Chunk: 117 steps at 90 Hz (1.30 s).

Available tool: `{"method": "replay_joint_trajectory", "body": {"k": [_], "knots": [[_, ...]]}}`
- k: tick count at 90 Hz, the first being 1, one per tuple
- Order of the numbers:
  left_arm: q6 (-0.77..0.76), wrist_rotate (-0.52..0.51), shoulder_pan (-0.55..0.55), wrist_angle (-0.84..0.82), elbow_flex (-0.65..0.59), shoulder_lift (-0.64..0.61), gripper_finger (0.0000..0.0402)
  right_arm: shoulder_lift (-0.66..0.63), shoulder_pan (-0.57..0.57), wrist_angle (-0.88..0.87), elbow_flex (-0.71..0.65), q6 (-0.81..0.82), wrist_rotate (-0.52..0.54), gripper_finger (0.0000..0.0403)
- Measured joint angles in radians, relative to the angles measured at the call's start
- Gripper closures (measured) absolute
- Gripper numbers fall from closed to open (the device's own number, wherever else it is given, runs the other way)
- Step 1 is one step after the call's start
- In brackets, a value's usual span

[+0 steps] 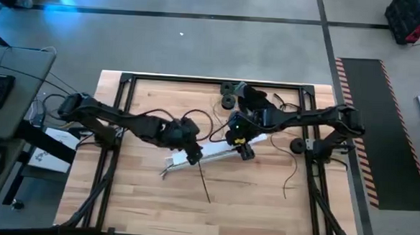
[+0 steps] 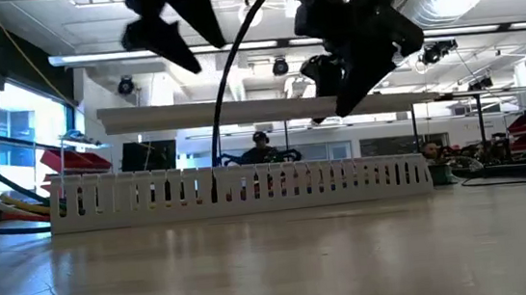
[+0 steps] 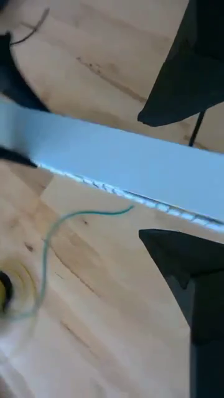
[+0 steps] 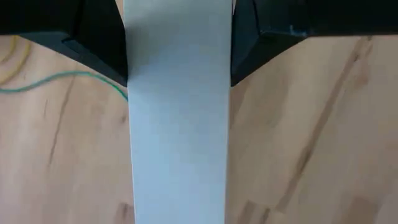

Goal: Ziptie cables
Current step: Close the white cable duct

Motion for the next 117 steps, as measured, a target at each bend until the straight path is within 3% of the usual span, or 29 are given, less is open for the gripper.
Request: {"method": "replay_joint_trajectory", "body": {"k": [26, 54, 69, 91, 117], "knots": [[-0.412, -0.104, -0.159, -0.182, -0.013, -0.021, 0.0220, 0.096, 0.066, 0.078, 0.017, 0.094, 0.098, 0.0199], [-0.668, -0.180, -0.246, -0.204, -0.078, -0.022, 0.0292, 0.130, 0.049, 0.118, 0.017, 0.079, 0.096, 0.0199], [-0.795, -0.151, -0.261, -0.204, -0.134, -0.022, 0.0335, 0.160, 0.051, 0.145, 0.017, 0.089, 0.090, 0.0199], [-0.860, -0.143, -0.298, -0.195, -0.167, -0.050, 0.0396, 0.166, 0.050, 0.159, 0.017, 0.088, 0.055, 0.0199], [-0.816, -0.155, -0.315, -0.144, -0.195, -0.079, 0.0400, 0.164, 0.051, 0.199, 0.017, 0.044, 0.037, 0.0199]]}}
